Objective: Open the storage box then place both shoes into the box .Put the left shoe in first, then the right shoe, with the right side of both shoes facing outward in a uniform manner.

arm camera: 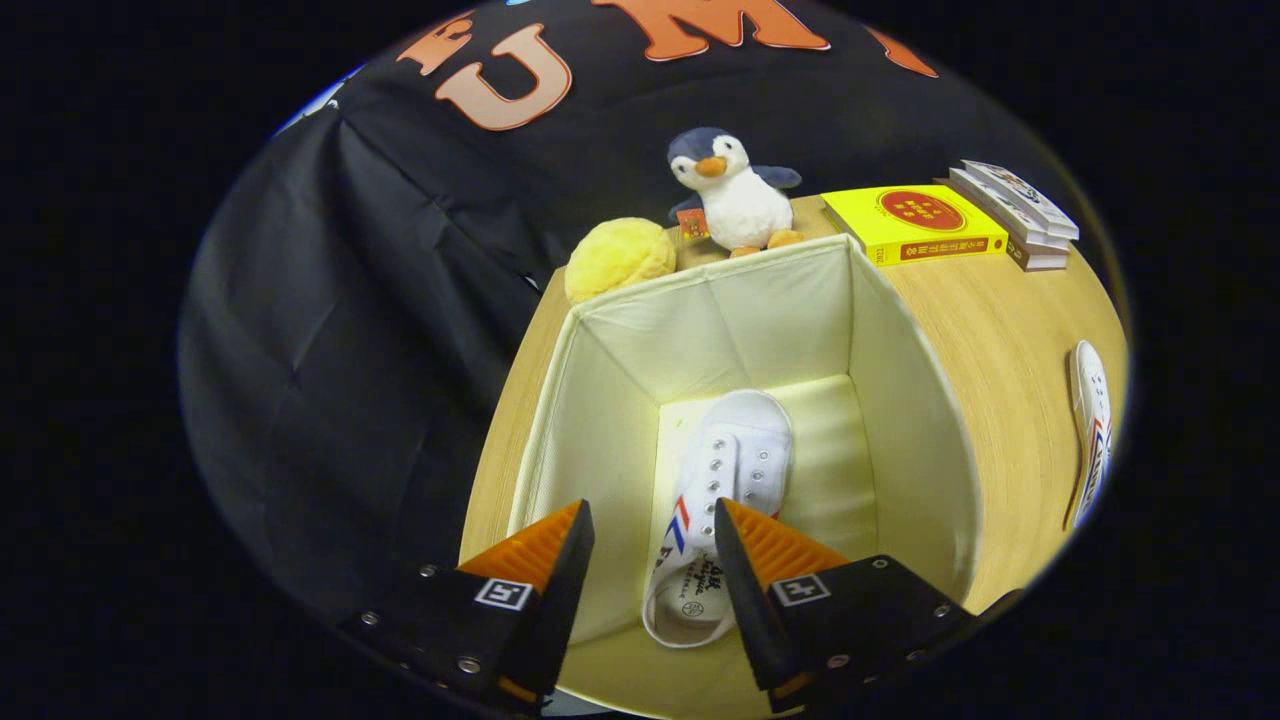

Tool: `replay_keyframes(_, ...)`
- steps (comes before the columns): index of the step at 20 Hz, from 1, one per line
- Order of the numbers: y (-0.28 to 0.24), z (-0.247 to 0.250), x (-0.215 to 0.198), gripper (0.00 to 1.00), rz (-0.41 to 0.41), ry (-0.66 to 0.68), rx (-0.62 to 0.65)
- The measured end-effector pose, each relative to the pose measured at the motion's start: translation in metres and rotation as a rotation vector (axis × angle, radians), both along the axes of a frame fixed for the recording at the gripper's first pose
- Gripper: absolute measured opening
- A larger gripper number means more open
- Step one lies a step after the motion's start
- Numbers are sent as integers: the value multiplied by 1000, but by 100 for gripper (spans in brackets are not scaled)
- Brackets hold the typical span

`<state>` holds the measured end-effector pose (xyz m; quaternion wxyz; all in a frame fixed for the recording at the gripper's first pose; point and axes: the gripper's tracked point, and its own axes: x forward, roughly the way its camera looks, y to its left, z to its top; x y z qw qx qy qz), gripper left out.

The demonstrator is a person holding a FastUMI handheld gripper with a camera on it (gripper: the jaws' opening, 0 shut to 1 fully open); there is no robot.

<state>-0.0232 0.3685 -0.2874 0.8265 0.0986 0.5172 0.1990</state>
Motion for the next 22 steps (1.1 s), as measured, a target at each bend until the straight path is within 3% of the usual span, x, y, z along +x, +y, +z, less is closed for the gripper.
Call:
replay_keyframes(1,-4,7,2,84,-10,-6,17)
replay_keyframes(3,-16,20,9,98,-29,-34,33)
replay_keyframes(11,-104,62,36,99,-119,-143,34)
replay_keyframes(22,-302,62,59,99,-310,-152,-61)
